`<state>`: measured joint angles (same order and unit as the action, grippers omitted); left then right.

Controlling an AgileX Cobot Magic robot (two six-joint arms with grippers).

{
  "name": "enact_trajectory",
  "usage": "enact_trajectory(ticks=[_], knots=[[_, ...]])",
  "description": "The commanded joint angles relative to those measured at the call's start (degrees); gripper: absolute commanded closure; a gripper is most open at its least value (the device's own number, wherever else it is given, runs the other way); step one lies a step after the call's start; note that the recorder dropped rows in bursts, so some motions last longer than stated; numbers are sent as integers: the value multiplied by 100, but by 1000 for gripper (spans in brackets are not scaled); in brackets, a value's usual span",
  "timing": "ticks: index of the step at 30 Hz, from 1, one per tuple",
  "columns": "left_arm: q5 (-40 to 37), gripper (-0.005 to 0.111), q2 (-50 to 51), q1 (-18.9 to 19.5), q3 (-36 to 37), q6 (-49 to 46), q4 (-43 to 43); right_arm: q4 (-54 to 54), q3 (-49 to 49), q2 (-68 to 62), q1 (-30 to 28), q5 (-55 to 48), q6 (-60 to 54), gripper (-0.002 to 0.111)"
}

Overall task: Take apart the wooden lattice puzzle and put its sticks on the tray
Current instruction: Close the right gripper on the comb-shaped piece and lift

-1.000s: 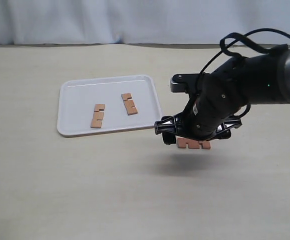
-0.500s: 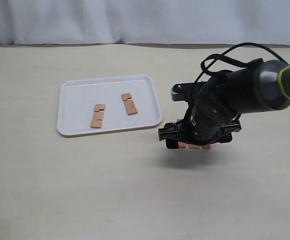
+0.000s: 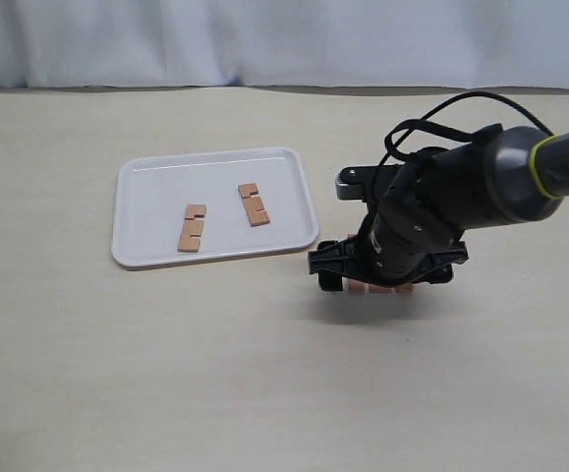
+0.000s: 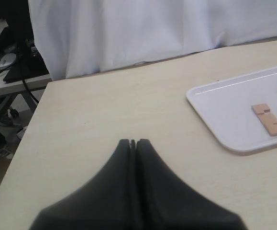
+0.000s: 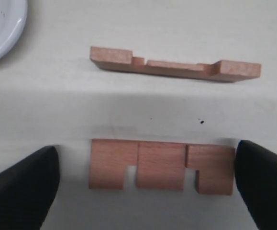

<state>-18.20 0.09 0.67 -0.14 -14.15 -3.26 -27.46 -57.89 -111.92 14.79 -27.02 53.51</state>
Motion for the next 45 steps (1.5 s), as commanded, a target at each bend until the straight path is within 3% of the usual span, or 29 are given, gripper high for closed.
enact_trajectory(ticks=[1,40,42,45], knots=[[48,107,-9,8,14,12,5,-61,34,-136,-31,-7,30,16],[48,107,-9,8,14,12,5,-257,-58,-418,-31,-317,74,16],[48,107,-9,8,14,12,5,-257,-58,-418,-31,-344,47,22],[48,107,-9,8,14,12,5,-257,-58,-418,-31,-450,47,42]])
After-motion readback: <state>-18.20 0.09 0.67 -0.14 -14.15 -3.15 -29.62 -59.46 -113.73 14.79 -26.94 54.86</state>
